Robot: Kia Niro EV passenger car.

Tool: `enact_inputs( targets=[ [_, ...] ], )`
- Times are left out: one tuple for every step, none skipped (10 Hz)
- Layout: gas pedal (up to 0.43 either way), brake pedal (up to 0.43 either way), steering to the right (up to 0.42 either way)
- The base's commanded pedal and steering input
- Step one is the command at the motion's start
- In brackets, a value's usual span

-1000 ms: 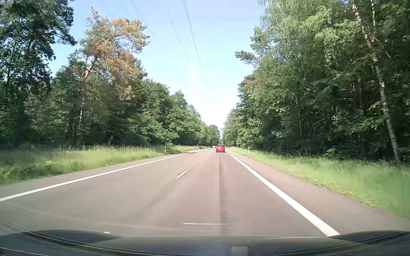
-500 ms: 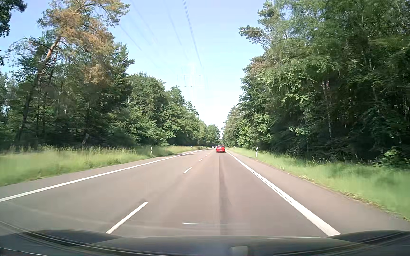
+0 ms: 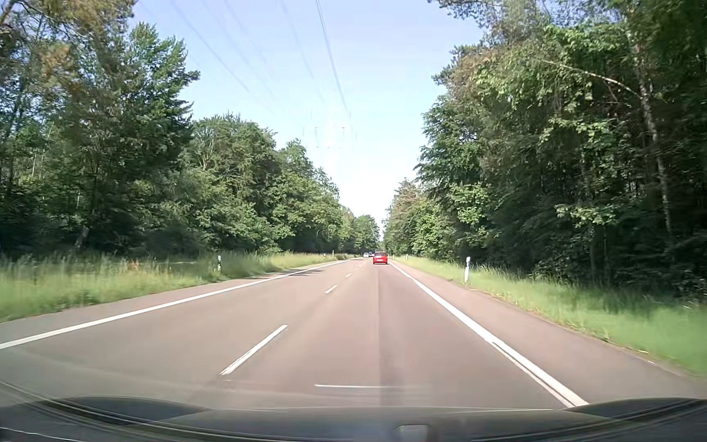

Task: Follow the waypoints while adhering to traffic rules and regulations

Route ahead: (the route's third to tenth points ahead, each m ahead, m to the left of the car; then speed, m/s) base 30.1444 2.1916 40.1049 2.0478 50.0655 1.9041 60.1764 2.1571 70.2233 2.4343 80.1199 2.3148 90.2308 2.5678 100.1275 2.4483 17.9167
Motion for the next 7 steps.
enact_inputs(
  targets=[
    [0.098, 0.030, 0.002],
    [0.098, 0.030, 0.002],
    [0.098, 0.030, 0.002],
    [0.098, 0.030, 0.003],
    [0.098, 0.030, 0.002],
    [0.098, 0.030, 0.002],
    [0.098, 0.030, 0.002]
  ],
)
